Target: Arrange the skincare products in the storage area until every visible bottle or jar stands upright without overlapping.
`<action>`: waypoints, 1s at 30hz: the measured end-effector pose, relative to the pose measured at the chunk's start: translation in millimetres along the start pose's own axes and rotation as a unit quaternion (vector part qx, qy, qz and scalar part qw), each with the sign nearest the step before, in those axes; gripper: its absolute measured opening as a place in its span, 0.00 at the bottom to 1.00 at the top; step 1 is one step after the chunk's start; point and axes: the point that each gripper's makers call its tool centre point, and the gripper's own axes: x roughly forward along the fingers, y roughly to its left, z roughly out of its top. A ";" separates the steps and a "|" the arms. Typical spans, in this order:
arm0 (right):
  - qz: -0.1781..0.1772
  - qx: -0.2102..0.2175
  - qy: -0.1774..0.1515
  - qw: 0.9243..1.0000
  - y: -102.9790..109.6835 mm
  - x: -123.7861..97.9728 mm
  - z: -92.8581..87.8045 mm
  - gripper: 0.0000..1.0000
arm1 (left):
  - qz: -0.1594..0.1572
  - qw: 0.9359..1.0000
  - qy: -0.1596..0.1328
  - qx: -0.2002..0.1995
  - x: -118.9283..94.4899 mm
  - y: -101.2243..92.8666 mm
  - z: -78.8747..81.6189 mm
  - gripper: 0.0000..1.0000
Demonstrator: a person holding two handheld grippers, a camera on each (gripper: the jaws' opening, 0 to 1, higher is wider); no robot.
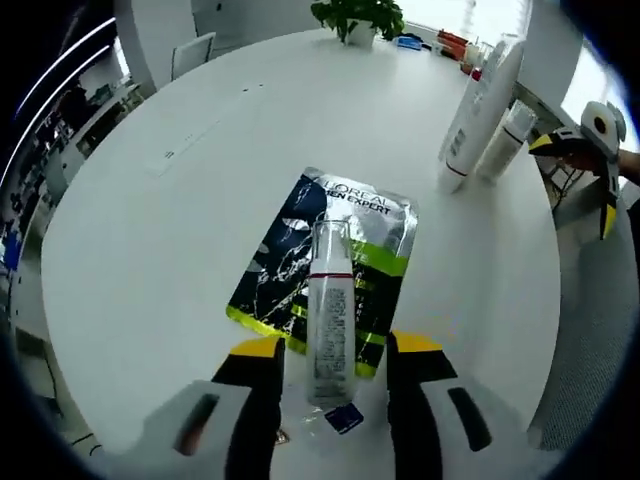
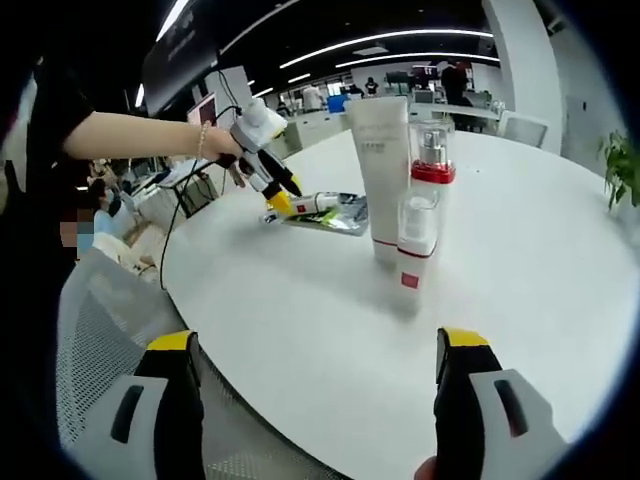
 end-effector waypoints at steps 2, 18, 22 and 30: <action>0.000 -0.001 0.001 1.000 0.2 0.1 -0.3 0.97 | -0.001 1.000 0.013 0.003 6.0 4.4 -2.3 0.40; -0.004 0.005 -0.001 1.000 -3.0 0.6 -0.7 0.96 | -0.003 0.999 0.037 0.029 16.2 1.8 -1.1 0.30; -0.004 0.005 0.000 1.000 -2.8 1.2 -0.5 0.96 | -0.006 0.999 0.035 0.028 16.5 -1.8 0.4 0.25; -0.004 0.003 0.000 1.000 -3.9 1.4 -1.2 0.96 | -0.007 0.999 0.032 0.006 15.0 -0.7 -0.2 0.24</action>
